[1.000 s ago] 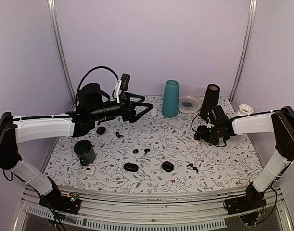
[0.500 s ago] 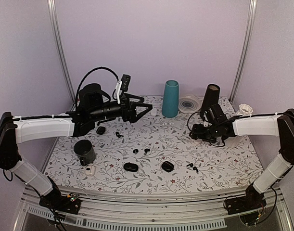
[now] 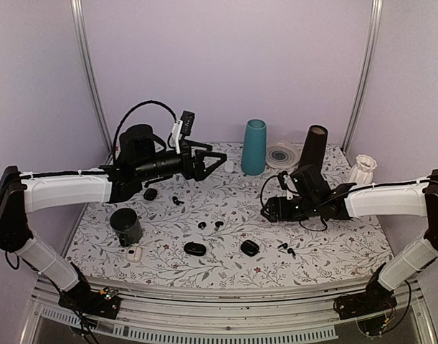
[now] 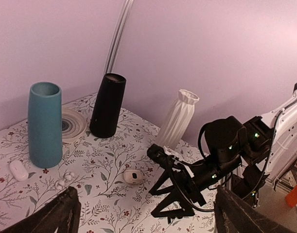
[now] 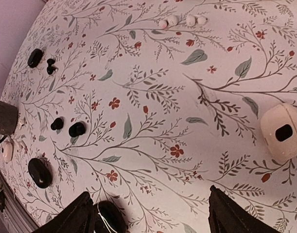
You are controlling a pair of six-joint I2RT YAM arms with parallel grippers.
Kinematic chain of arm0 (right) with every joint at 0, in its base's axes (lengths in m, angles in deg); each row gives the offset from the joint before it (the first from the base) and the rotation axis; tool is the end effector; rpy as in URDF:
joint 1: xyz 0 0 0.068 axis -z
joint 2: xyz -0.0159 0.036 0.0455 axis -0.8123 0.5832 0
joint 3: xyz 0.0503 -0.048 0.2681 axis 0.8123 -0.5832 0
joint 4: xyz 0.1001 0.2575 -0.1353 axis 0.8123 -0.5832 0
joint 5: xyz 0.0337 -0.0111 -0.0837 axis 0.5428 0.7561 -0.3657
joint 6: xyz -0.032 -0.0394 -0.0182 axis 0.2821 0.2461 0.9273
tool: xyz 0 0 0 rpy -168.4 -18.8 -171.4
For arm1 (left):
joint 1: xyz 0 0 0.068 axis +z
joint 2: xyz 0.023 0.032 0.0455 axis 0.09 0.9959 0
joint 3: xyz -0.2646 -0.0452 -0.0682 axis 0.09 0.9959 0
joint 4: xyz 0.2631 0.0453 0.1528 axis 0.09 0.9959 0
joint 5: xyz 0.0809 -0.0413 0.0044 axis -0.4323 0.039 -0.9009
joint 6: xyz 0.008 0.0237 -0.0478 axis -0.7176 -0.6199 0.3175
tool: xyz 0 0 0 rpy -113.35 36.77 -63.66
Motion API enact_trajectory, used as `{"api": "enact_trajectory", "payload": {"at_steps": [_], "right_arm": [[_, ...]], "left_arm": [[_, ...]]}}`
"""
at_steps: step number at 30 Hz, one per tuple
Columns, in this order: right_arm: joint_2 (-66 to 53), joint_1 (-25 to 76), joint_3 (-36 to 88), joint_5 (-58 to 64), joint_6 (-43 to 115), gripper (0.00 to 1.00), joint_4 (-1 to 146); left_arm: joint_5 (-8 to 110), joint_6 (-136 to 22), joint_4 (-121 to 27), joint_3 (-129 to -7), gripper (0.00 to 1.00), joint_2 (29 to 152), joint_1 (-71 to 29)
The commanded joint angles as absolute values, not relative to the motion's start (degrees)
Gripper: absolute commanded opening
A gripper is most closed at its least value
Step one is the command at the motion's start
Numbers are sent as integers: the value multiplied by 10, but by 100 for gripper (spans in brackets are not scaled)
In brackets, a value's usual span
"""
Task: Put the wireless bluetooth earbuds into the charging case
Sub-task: Pick up the charging case from the center of the board.
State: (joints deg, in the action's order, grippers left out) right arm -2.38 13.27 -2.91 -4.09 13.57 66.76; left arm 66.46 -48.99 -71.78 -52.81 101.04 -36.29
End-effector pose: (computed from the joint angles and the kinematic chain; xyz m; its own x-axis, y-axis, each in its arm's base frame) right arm 0.2581 0.2255 0.1654 -0.7919 -0.0409 -0.6093 -0.3175 0.8799 0.3536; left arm 0.2869 -0.2722 0.2866 -0.3372 -0.1220 -0.9335 0.8408 0.4071 -0.3569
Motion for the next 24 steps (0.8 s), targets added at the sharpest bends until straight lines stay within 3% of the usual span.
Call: {"api": "enact_trajectory", "payload": {"at_steps": [1,16,24], "right_arm": [[-36,96,-53,-28,151,81,697],[40,-10,-30,-53,256,75,664],[97,-41,7,-85,283,66,637]], "left_arm": [[644,-476,-706,-542,96,1020,-349],[640,-461,-706,-536,96,1021,-341],[641,-459,-704,-533,96,1019,-338]]}}
